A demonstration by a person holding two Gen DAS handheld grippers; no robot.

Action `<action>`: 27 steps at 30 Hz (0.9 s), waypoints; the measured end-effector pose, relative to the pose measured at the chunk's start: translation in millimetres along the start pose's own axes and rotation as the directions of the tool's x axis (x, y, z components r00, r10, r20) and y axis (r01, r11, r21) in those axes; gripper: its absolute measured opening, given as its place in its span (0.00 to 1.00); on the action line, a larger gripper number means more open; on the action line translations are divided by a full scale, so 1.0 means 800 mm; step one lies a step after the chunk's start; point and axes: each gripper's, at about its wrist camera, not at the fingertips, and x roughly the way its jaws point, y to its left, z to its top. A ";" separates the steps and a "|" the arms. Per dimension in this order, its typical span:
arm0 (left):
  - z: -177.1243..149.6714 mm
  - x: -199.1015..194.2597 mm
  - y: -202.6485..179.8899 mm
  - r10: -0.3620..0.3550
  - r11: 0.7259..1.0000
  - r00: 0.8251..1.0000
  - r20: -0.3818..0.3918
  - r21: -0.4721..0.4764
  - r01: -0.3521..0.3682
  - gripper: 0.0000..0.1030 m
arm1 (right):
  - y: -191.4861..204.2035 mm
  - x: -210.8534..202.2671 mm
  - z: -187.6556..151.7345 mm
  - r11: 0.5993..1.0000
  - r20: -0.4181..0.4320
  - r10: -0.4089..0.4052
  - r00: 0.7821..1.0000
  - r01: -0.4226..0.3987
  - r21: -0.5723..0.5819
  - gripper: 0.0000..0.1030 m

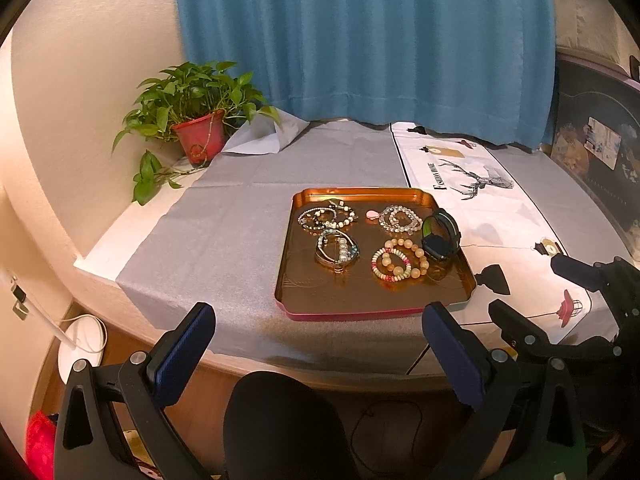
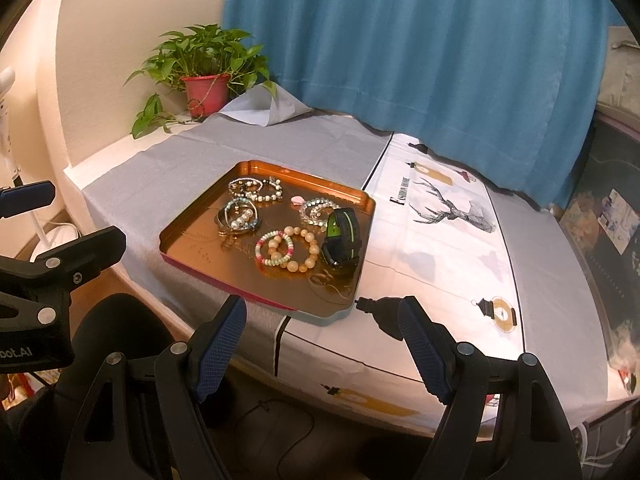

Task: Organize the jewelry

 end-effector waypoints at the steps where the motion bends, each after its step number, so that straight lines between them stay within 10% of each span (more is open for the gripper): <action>1: 0.000 0.000 0.000 0.001 1.000 1.000 0.000 0.001 -0.001 1.00 | 0.001 0.001 0.000 1.000 -0.001 0.000 1.000 0.000 0.000 0.76; 27: -0.001 0.000 0.001 0.004 1.000 1.000 -0.001 0.001 -0.004 1.00 | 0.003 -0.003 0.000 1.000 0.000 -0.002 1.000 0.002 -0.002 0.77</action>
